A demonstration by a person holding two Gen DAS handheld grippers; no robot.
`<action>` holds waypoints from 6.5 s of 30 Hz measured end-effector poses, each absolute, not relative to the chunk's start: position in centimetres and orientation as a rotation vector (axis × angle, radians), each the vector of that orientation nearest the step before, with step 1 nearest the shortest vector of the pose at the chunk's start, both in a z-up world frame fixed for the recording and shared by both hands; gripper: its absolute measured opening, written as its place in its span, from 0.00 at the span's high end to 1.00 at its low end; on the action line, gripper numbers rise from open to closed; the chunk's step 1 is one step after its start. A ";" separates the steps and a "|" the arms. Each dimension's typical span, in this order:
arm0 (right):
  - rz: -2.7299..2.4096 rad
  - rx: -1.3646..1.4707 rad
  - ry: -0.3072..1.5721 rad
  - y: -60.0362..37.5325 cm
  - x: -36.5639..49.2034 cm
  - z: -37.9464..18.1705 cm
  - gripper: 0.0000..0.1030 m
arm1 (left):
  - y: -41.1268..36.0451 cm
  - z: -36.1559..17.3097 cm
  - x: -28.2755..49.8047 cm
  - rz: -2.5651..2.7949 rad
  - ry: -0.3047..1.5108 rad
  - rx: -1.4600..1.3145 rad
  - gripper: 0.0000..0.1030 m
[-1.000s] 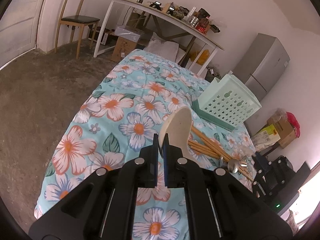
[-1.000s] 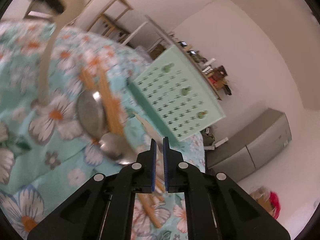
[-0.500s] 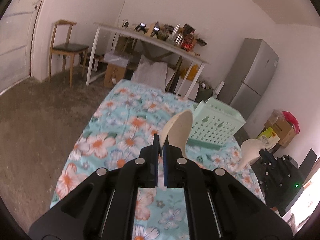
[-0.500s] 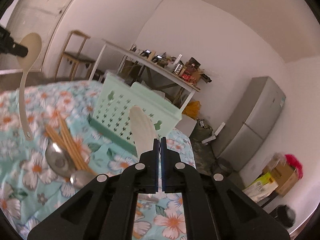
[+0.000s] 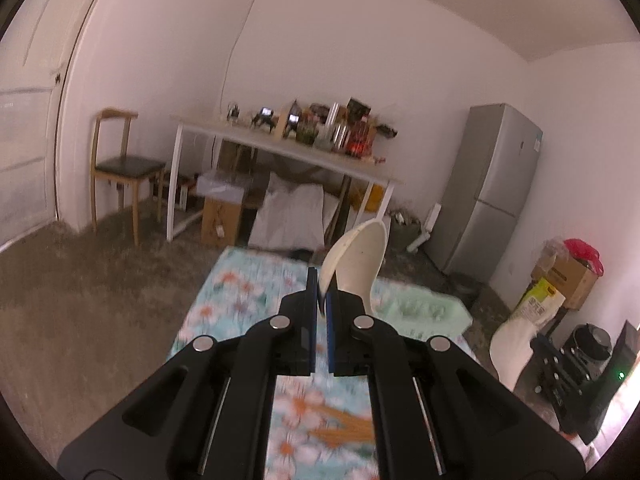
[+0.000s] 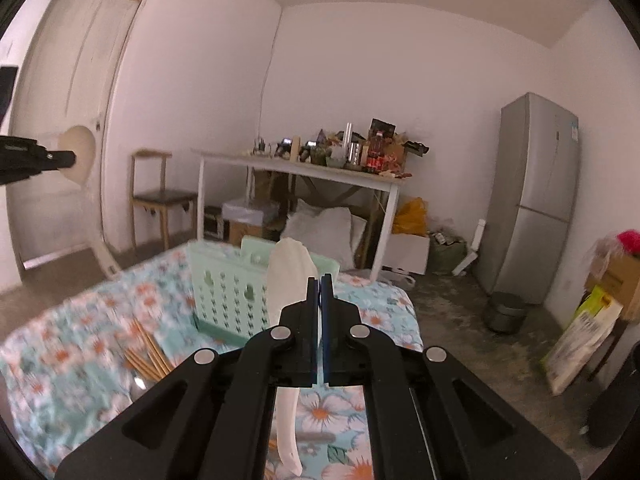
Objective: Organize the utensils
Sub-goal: 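Carry ladle and paddle over the mint holder and lower both handles inside, then open both grippers and withdraw them from the mint holder, then grasp a steel spoon by its bowl with the left gripper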
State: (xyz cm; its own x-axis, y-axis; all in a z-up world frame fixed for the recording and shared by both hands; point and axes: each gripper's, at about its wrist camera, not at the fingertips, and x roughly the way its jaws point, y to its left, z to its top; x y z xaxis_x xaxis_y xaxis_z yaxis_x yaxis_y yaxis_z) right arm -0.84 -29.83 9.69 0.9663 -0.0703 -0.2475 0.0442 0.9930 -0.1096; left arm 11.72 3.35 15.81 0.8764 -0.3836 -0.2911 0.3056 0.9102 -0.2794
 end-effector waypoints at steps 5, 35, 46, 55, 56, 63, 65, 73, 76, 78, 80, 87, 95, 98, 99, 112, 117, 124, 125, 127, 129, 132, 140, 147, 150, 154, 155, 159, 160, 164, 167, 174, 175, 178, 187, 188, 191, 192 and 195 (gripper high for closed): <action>-0.016 -0.028 0.203 -31.4 -0.8 12.0 0.99 | 0.9 19.4 13.3 -0.345 0.229 -0.159 0.97; 0.186 0.270 0.054 -38.4 8.7 17.8 0.99 | -12.7 11.6 24.0 -0.333 0.385 0.207 0.97; 0.180 0.336 0.124 -39.5 14.8 14.4 0.98 | -11.2 10.5 24.3 -0.403 0.417 0.093 0.62; 0.162 0.331 0.176 -39.0 17.4 11.6 0.98 | -8.6 10.9 22.3 -0.418 0.370 0.004 0.45; 0.159 0.327 0.186 -38.9 17.5 11.1 0.98 | -8.1 10.8 21.9 -0.413 0.360 -0.006 0.42; 0.156 0.291 0.284 -38.0 17.4 8.7 0.96 | -5.7 10.1 20.1 -0.378 0.345 -0.027 0.28; 0.160 0.275 0.296 -37.7 16.9 8.6 0.96 | -5.1 9.9 19.5 -0.374 0.346 -0.025 0.24; 0.115 0.259 0.288 -37.7 14.0 9.6 0.66 | -3.1 9.0 16.4 -0.376 0.367 -0.040 0.18; 0.096 0.255 0.272 -37.8 12.1 10.7 0.61 | -2.4 8.9 15.5 -0.384 0.370 -0.052 0.16; 0.082 0.249 0.263 -37.8 10.5 11.3 0.55 | -2.2 8.9 14.7 -0.391 0.367 -0.054 0.15; 0.064 0.241 0.252 -37.7 8.5 11.6 0.46 | -1.7 8.8 13.9 -0.395 0.364 -0.056 0.13; -0.063 0.174 0.259 -35.5 1.7 10.3 0.07 | -0.6 6.8 11.3 -0.409 0.405 -0.068 0.11; -0.134 0.195 0.422 -33.1 -1.7 6.7 0.06 | -0.1 5.5 9.1 -0.428 0.421 -0.089 0.08; -0.141 0.205 0.493 -32.8 -2.1 5.3 0.06 | -0.5 4.9 8.4 -0.446 0.430 -0.082 0.08; -0.139 0.227 0.520 -32.7 -2.4 4.6 0.06 | -0.7 4.8 8.3 -0.453 0.436 -0.081 0.08; -0.132 0.292 0.743 -30.7 -4.7 -6.0 0.06 | -1.3 2.4 8.1 -0.511 0.525 -0.113 0.08; -0.117 0.313 0.700 -31.2 -5.0 -6.0 0.06 | -1.5 2.1 8.4 -0.506 0.539 -0.113 0.08; -0.087 0.343 0.649 -31.8 -5.6 -6.2 0.06 | -2.1 1.3 8.8 -0.493 0.572 -0.117 0.08; -0.085 0.340 0.646 -31.8 -5.6 -6.3 0.06 | -2.2 1.2 8.9 -0.490 0.579 -0.120 0.08; -0.082 0.336 0.644 -31.8 -5.5 -6.3 0.06 | -2.3 1.0 9.1 -0.485 0.589 -0.122 0.08; -0.079 0.333 0.644 -31.8 -5.5 -6.4 0.06 | -2.5 0.8 9.3 -0.480 0.600 -0.118 0.08; -0.078 0.328 0.643 -31.9 -5.4 -6.4 0.06 | -2.7 0.5 9.5 -0.471 0.612 -0.113 0.08; -0.081 0.295 0.654 -31.6 -5.2 -6.5 0.06 | -3.2 0.0 9.7 -0.465 0.641 -0.098 0.08; -0.068 0.319 0.648 -32.0 -5.2 -6.4 0.06 | -3.8 0.0 9.1 -0.487 0.654 -0.066 0.08; -0.068 0.323 0.648 -32.0 -5.2 -6.4 0.06 | -4.1 0.0 8.9 -0.494 0.658 -0.057 0.08; -0.059 0.346 0.643 -32.3 -5.3 -6.4 0.06 | -4.4 0.0 8.7 -0.508 0.670 -0.047 0.14; -0.058 0.349 0.642 -32.3 -5.2 -6.4 0.06 | -4.4 -0.1 8.6 -0.511 0.675 -0.043 0.15; -0.055 0.353 0.640 -32.5 -5.3 -6.4 0.06 | -4.6 -0.5 8.5 -0.532 0.709 -0.049 0.26; -0.055 0.352 0.640 -32.4 -5.3 -6.4 0.06 | -4.6 -0.6 8.5 -0.540 0.720 -0.053 0.30; -0.053 0.357 0.637 -32.5 -5.4 -6.4 0.06 | -5.4 -1.6 8.7 -0.592 0.794 -0.076 0.40; -0.051 0.355 0.635 -32.5 -5.4 -6.4 0.06 | -5.9 -2.4 8.8 -0.626 0.845 -0.112 0.48; -0.050 0.356 0.634 -32.5 -5.4 -6.4 0.06 | -6.0 -4.8 10.3 -0.653 0.968 -0.251 0.64; -0.050 0.355 0.635 -32.5 -5.5 -6.4 0.06 | -5.8 -5.3 10.7 -0.652 0.990 -0.289 0.65; -0.050 0.355 0.636 -32.5 -5.4 -6.4 0.06 | -5.2 -6.0 11.7 -0.650 1.013 -0.385 0.67; -0.050 0.354 0.635 -32.4 -5.4 -6.4 0.06 | -5.7 -6.2 12.3 -0.608 1.004 -0.392 0.78; -0.050 0.352 0.637 -32.4 -5.4 -6.4 0.06 | -5.8 -6.0 12.1 -0.604 0.995 -0.371 0.78; -0.053 0.343 0.640 -32.3 -5.3 -6.4 0.06 | -6.1 -5.8 12.0 -0.608 0.982 -0.345 0.84; -0.053 0.342 0.641 -32.3 -5.3 -6.4 0.06 | -6.1 -5.8 12.1 -0.611 0.981 -0.345 0.87; -0.052 0.342 0.640 -32.3 -5.3 -6.4 0.06 | -6.2 -5.7 12.0 -0.625 0.976 -0.338 0.94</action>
State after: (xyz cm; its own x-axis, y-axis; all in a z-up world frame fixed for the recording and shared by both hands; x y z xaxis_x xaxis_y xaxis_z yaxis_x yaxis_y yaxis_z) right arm -5.30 -32.32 -6.41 0.8028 0.0571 -0.5935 0.1526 0.9426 0.2970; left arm 11.95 -6.22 -5.69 0.4060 -0.6294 -0.6626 0.3377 0.7770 -0.5312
